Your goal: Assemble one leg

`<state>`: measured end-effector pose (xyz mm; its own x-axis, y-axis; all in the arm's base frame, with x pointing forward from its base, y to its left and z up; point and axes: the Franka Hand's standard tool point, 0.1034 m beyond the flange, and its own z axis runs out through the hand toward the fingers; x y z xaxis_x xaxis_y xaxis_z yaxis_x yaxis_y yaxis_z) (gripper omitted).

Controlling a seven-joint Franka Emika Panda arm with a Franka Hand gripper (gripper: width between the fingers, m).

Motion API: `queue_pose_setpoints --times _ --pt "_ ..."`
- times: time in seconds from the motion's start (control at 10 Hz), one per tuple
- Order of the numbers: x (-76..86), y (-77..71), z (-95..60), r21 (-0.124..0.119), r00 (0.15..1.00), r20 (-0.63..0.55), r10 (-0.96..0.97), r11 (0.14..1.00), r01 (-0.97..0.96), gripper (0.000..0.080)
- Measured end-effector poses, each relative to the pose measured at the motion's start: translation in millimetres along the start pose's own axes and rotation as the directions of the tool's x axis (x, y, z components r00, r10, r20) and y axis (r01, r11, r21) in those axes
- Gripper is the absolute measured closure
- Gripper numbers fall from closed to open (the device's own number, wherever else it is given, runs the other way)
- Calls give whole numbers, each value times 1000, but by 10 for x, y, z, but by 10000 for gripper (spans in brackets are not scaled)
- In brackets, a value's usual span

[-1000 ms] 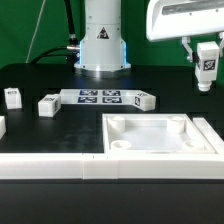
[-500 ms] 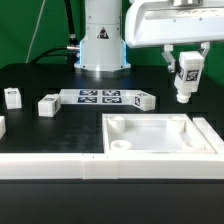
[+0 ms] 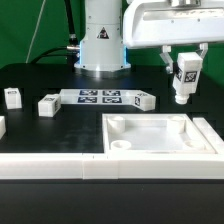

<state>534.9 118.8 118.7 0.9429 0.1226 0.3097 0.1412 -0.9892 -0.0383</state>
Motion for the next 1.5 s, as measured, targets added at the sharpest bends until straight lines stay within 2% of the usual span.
queue_pose_setpoints --times 0.2,0.4,0.6,1.2,1.5 --pt "227 9 135 1 999 -14 -32 999 32 508" --pt "497 118 268 -4 996 -35 -76 997 76 508" --pt "644 201 392 -8 995 -43 -85 996 84 508" --pt "642 155 471 -5 995 -42 -93 996 93 508" --pt "744 265 553 -11 993 -47 -110 994 109 508"
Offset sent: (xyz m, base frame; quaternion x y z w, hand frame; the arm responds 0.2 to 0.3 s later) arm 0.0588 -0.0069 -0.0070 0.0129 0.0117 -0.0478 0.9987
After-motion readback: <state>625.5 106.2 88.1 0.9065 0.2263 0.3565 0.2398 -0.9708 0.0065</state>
